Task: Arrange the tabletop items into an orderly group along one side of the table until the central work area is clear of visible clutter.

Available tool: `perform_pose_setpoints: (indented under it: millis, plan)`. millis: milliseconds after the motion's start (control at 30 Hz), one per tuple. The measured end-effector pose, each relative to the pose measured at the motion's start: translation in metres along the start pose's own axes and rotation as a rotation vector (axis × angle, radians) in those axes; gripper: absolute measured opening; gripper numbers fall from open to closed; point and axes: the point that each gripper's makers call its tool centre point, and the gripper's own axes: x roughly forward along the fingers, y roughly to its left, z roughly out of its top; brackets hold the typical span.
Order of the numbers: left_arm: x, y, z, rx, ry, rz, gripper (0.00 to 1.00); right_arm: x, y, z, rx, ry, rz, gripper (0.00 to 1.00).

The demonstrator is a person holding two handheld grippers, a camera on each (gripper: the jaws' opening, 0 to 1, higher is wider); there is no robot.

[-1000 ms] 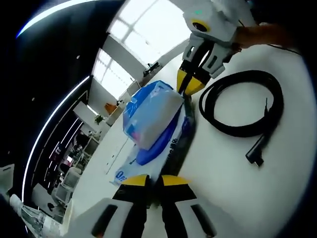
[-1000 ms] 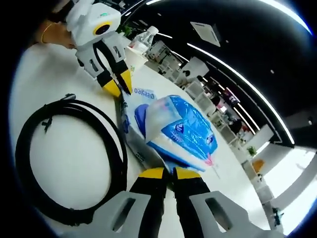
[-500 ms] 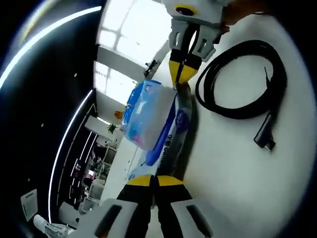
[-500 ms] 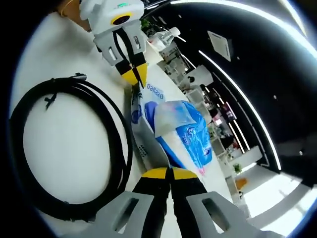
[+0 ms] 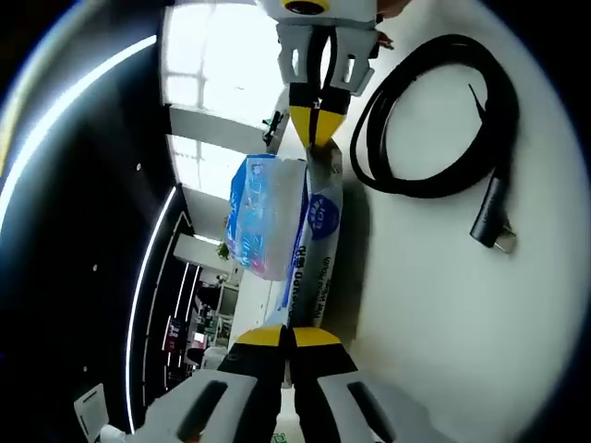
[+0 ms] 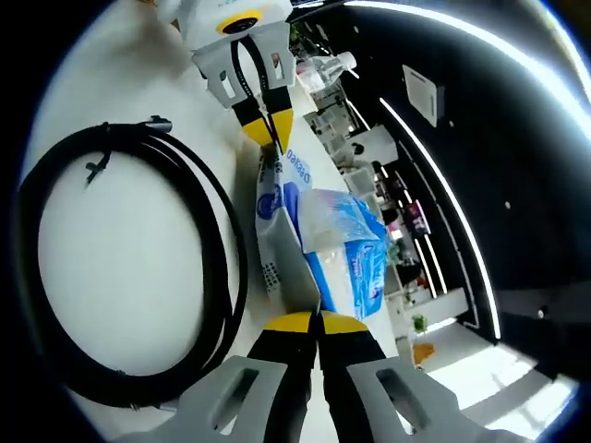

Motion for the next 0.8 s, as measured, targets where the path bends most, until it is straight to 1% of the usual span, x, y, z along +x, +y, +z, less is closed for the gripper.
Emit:
perform_pose_setpoints:
  millis: [133, 267, 367, 433, 533, 567, 600, 633, 700, 800]
  plan:
    - [-0.001, 0.002, 0.000, -0.006, -0.001, 0.005, 0.00, -0.001, -0.004, 0.002, -0.006, -0.001, -0.014, 0.00]
    - [-0.005, 0.005, 0.002, 0.012, 0.001, 0.018, 0.00, -0.003, -0.008, 0.003, -0.016, -0.003, -0.033, 0.00]
    - [-0.004, 0.004, -0.002, -0.023, 0.002, -0.001, 0.00, -0.003, -0.006, 0.003, -0.005, -0.002, -0.021, 0.00]
    - [-0.004, 0.001, -0.002, -0.062, -0.002, -0.016, 0.00, -0.003, -0.002, 0.002, 0.027, -0.002, -0.005, 0.00]
    - [-0.004, -0.010, -0.004, -0.105, 0.007, -0.059, 0.00, -0.002, 0.008, 0.000, 0.096, -0.011, 0.034, 0.00]
    - [-0.004, -0.012, -0.004, -0.110, 0.007, -0.067, 0.00, -0.002, 0.012, -0.001, 0.121, -0.010, 0.055, 0.00]
    - [-0.004, -0.015, -0.005, -0.115, 0.012, -0.078, 0.00, -0.003, 0.012, -0.001, 0.160, -0.021, 0.056, 0.00]
    - [-0.004, -0.016, -0.005, -0.119, 0.011, -0.077, 0.00, -0.003, 0.012, -0.001, 0.166, -0.021, 0.059, 0.00]
    - [-0.005, -0.018, -0.006, -0.118, 0.014, -0.084, 0.00, -0.004, 0.013, -0.001, 0.216, -0.029, 0.073, 0.00]
    - [-0.006, -0.019, -0.005, -0.115, 0.016, -0.088, 0.00, -0.004, 0.013, -0.001, 0.256, -0.032, 0.086, 0.00]
